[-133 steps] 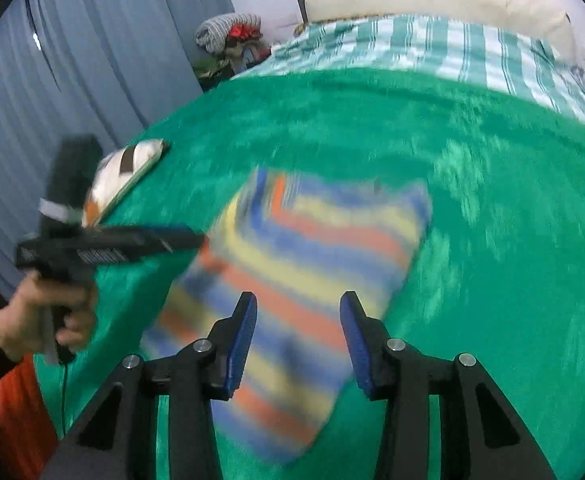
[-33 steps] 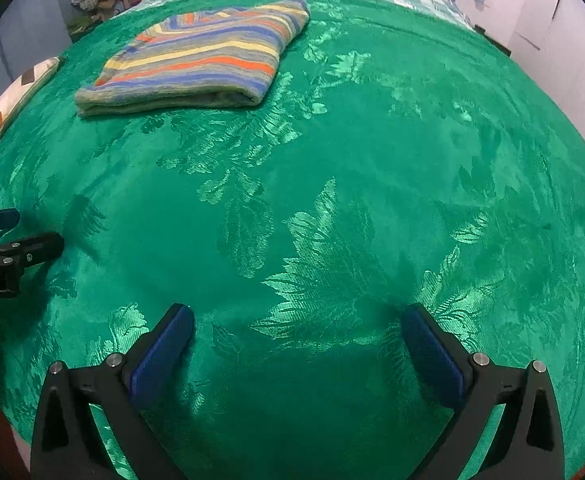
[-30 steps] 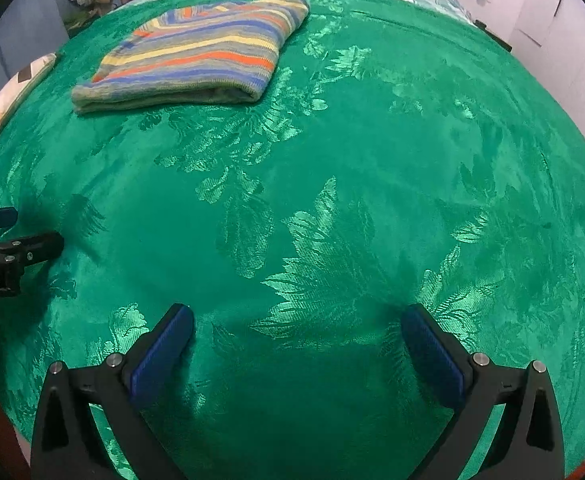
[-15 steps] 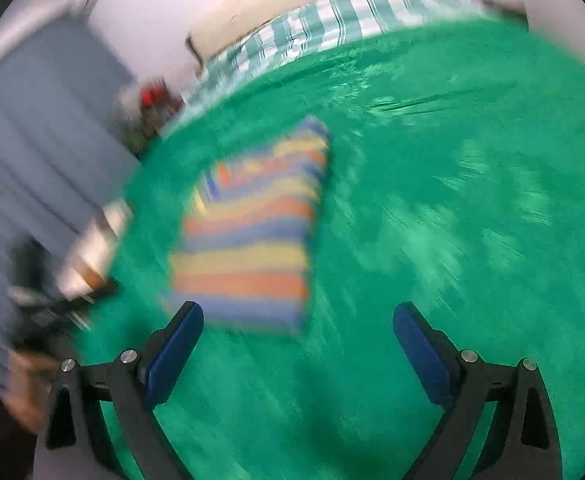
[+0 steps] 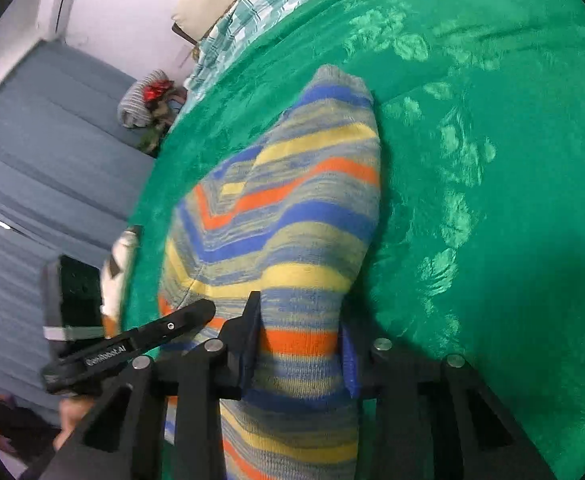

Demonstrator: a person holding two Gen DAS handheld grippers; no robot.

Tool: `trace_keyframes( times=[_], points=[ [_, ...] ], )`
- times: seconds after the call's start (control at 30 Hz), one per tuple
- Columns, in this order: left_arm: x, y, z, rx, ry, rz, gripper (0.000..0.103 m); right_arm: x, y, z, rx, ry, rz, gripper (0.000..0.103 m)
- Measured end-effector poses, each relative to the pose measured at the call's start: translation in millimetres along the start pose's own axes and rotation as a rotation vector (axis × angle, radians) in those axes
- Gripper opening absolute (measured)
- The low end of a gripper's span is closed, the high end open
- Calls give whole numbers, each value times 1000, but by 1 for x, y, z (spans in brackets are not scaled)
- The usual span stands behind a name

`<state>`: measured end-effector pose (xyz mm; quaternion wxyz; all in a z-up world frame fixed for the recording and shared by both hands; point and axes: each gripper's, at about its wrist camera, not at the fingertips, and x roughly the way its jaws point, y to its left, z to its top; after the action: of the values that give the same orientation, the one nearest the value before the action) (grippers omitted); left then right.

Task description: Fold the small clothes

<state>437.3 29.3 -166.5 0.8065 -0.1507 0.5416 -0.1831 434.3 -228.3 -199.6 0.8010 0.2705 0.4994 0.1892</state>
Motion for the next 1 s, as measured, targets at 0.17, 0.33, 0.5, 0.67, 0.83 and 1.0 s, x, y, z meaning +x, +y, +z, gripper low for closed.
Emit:
trace_keyframes(
  times=[0.17,0.33,0.5,0.67,0.83,1.0],
  points=[
    [-25,-35,11,70,-74,-29,15,-32,38,6,-144,-79,-73,26],
    [3,-44,9,60,-12,56,38,-62,40,16,-146,-119,-137,27],
    [-8,-36,-10,14,-44,155,71,-55,2,10,-30,4,-299,62],
    [-80,-77,-50,228,-222,353,97,-115,25,-18,-127,-119,-368,96],
    [-144,-107,-103,250,-332,440,100,-174,61,-63,-224,-168,-442,96],
    [-182,-115,-151,164,-354,415,102,-230,87,-120,-206,-233,-488,103]
  ],
)
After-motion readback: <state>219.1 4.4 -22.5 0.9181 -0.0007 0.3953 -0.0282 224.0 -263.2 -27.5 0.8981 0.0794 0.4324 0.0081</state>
